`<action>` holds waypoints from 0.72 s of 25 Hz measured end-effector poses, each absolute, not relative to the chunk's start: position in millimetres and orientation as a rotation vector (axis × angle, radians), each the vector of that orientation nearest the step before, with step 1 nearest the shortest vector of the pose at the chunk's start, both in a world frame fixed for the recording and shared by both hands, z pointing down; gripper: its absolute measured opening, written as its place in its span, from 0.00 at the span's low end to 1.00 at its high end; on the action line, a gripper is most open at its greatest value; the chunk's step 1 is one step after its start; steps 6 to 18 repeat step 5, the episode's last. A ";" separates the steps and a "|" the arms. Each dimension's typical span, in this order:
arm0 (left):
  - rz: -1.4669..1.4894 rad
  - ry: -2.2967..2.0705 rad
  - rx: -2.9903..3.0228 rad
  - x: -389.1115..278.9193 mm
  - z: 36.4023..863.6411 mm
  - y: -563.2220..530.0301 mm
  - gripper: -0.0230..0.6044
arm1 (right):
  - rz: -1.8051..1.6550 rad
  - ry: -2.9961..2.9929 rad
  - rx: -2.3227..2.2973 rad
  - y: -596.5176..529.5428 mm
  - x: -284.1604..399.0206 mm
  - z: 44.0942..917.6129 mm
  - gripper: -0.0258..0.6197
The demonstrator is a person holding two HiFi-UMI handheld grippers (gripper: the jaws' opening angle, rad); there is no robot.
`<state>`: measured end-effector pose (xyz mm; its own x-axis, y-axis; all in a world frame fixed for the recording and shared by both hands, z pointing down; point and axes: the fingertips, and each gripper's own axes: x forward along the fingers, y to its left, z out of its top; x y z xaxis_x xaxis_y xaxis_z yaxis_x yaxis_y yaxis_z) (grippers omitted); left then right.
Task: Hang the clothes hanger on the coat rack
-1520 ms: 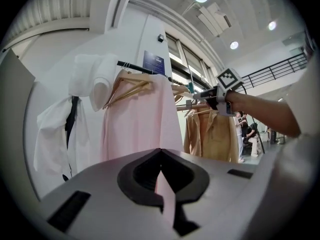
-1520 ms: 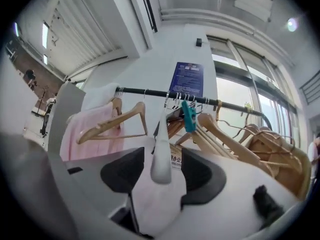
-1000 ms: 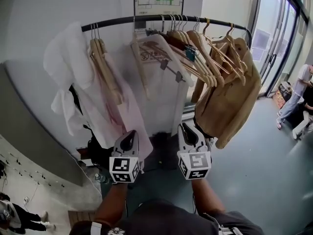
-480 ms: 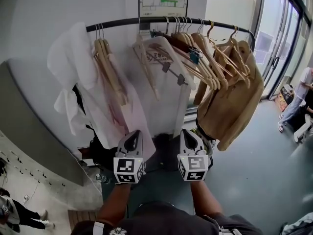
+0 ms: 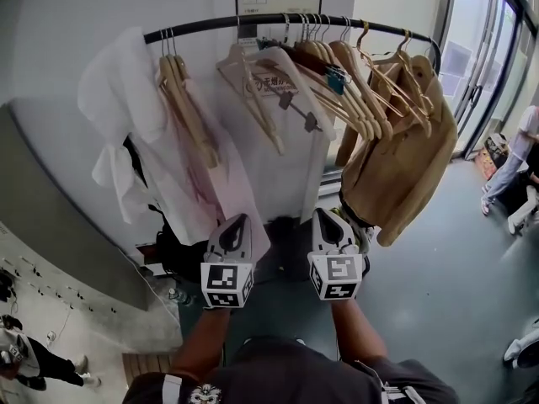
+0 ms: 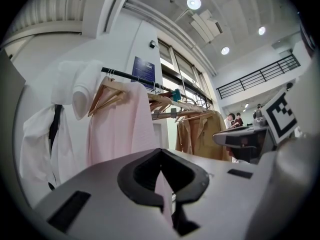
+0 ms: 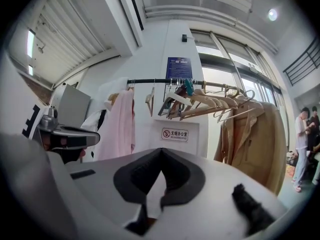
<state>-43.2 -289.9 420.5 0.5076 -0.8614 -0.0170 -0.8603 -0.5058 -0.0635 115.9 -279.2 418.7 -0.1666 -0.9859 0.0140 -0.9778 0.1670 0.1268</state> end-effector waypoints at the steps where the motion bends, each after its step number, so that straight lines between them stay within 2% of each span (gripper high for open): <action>1: -0.025 1.524 -2.671 -42.4 420.1 -290.3 0.05 | -0.148 -2.321 1.966 -279.5 115.6 417.6 0.06; 18: -0.025 1.514 -2.667 -42.7 421.7 -290.2 0.05 | -0.176 -2.306 1.962 -278.9 112.2 418.2 0.06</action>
